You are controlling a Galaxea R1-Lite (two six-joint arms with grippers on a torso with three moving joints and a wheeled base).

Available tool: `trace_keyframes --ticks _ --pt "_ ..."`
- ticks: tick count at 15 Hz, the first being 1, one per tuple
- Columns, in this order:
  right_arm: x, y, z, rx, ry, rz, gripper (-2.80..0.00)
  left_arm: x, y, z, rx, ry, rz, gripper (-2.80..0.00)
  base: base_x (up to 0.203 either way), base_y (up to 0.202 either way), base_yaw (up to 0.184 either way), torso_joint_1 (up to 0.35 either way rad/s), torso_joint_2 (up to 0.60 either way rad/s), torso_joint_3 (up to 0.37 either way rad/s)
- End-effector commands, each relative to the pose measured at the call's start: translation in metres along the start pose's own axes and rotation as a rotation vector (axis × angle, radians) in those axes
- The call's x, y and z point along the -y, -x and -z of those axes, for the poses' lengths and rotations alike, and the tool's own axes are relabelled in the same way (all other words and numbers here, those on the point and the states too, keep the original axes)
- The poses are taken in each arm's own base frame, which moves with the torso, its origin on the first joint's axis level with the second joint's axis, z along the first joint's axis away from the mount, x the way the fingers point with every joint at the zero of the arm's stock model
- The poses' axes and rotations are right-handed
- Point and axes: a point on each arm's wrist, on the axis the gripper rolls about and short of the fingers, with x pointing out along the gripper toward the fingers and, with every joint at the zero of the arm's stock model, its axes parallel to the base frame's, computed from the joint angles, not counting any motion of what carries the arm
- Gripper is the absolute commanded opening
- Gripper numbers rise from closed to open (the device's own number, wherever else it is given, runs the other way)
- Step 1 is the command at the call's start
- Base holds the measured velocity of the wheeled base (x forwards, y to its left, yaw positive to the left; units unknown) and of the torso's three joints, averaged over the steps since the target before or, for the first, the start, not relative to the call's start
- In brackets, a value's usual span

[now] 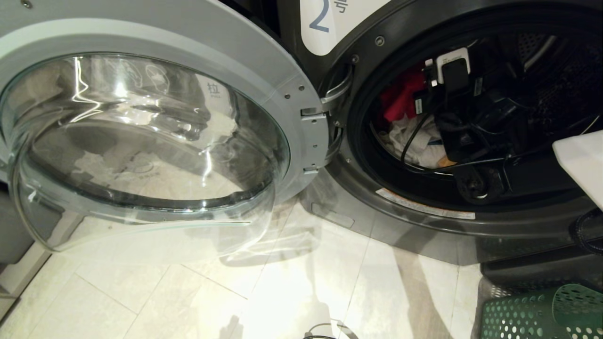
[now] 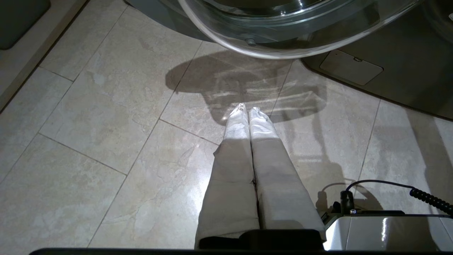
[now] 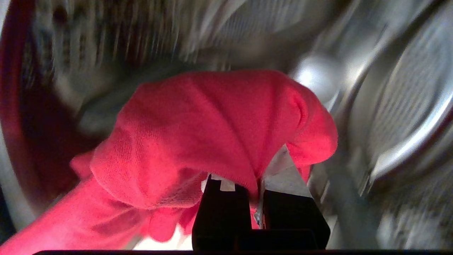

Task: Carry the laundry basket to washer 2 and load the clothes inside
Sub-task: Place the clothes into the washing machine

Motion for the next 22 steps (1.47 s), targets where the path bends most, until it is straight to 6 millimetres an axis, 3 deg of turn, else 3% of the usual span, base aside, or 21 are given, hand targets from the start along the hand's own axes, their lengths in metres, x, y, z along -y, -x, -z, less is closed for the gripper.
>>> trace_keyframes --ticks 1,6,8,9,14,17,19,22 --pt "-0.001 0.002 0.02 0.028 0.038 0.011 -2.8 0.0 0.0 0.0 0.0 0.0 0.0 -2.8 0.0 0.0 0.0 0.0 0.0 0.0" --pt "-0.012 0.005 0.055 -0.11 0.065 0.039 -2.8 0.0 0.0 0.0 0.0 0.0 0.0 -2.8 0.0 0.0 0.0 0.0 0.0 0.0" --pt "-0.016 -0.003 0.062 -0.144 0.049 0.094 -2.8 0.0 0.0 0.0 0.0 0.0 0.0 -2.8 0.0 0.0 0.0 0.0 0.0 0.0" --pt "-0.017 -0.009 0.063 -0.152 0.035 0.101 0.0 0.0 0.0 0.0 0.0 0.0 0.0 -2.8 0.0 0.0 0.0 0.0 0.0 0.0" --pt "-0.011 -0.015 0.103 -0.378 0.067 0.072 0.0 0.0 0.0 0.0 0.0 0.0 0.0 -2.8 0.0 0.0 0.0 0.0 0.0 0.0" --pt "-0.007 -0.009 0.115 -0.65 0.016 0.284 0.0 0.0 0.0 0.0 0.0 0.0 0.0 -2.8 0.0 0.0 0.0 0.0 0.0 0.0" --pt "0.0 -0.006 0.106 -0.714 -0.019 0.408 0.0 0.0 0.0 0.0 0.0 0.0 0.0 -2.8 0.0 0.0 0.0 0.0 0.0 0.0" --pt "0.012 0.007 0.079 -0.728 -0.018 0.386 0.0 0.0 0.0 0.0 0.0 0.0 0.0 -2.8 0.0 0.0 0.0 0.0 0.0 0.0"
